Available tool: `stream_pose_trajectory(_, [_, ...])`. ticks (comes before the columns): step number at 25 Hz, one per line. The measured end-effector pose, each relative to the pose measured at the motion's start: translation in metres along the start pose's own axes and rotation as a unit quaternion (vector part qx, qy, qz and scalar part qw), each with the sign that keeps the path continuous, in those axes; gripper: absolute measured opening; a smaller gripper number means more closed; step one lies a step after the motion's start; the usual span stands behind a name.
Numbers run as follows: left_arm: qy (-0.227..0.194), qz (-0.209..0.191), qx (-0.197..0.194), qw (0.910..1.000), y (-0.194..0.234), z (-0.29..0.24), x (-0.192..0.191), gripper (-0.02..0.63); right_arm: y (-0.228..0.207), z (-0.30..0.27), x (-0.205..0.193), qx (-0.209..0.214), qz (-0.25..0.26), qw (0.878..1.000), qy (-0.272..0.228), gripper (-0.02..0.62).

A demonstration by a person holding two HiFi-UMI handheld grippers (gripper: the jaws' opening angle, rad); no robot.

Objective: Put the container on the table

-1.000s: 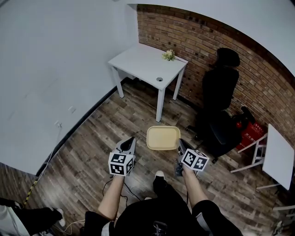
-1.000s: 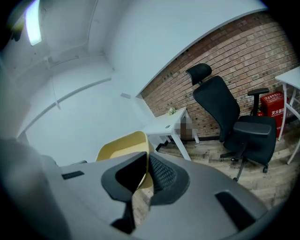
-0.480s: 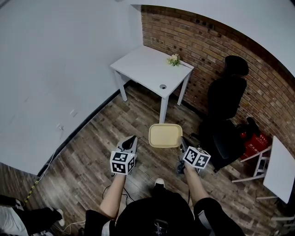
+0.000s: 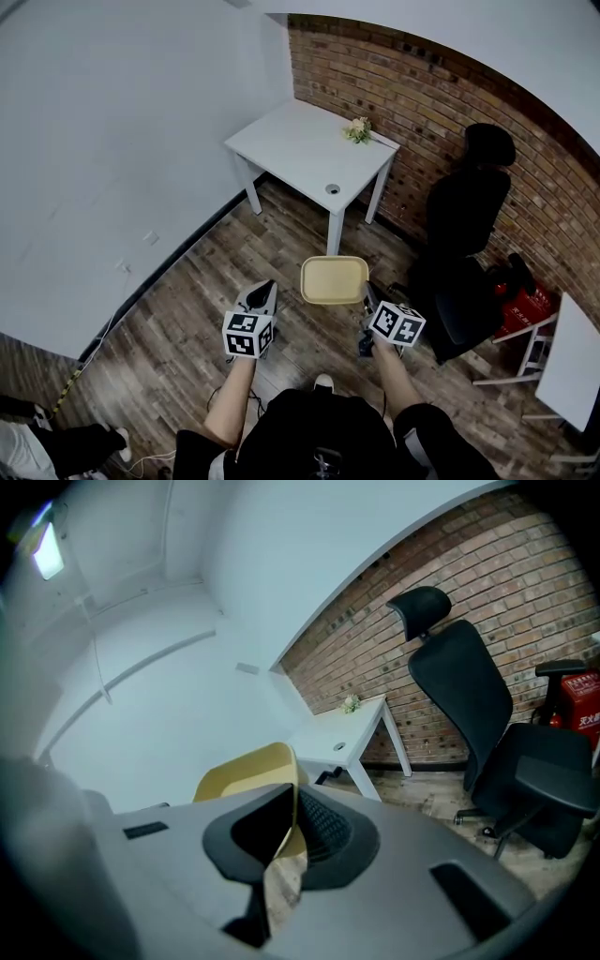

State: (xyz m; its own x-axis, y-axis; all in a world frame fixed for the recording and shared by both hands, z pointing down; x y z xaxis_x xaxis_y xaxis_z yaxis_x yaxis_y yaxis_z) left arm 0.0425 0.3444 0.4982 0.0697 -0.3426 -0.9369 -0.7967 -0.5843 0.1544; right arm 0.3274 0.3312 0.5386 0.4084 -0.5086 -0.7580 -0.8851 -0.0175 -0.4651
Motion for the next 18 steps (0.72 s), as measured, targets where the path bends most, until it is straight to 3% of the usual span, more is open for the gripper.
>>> stream_pose_trajectory(9, [0.001,0.014,0.008,0.9999,0.011,-0.021,0.0,0.015,-0.004,-0.028,0.015,0.003,-0.001,1.0,0.007,0.035])
stream_pose_trajectory(18, [-0.004,0.015,0.004,0.9999,0.055,-0.061,0.018,0.015,0.009,-0.084,0.037,0.0,-0.002,1.0,0.009,0.035])
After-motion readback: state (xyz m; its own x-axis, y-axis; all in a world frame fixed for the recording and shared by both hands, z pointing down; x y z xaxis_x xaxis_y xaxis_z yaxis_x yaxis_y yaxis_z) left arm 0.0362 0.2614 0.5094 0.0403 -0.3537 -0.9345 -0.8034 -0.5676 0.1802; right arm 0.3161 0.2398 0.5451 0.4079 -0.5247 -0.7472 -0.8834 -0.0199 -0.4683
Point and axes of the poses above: the fingertips, and each gripper's own axes: z backward along the fingers, y to its left, x out of its top, the point moved 6 cm from there along z, backward along the fingers, and after that the axes turned 12 degrees about -x, right-handed, at the moved point
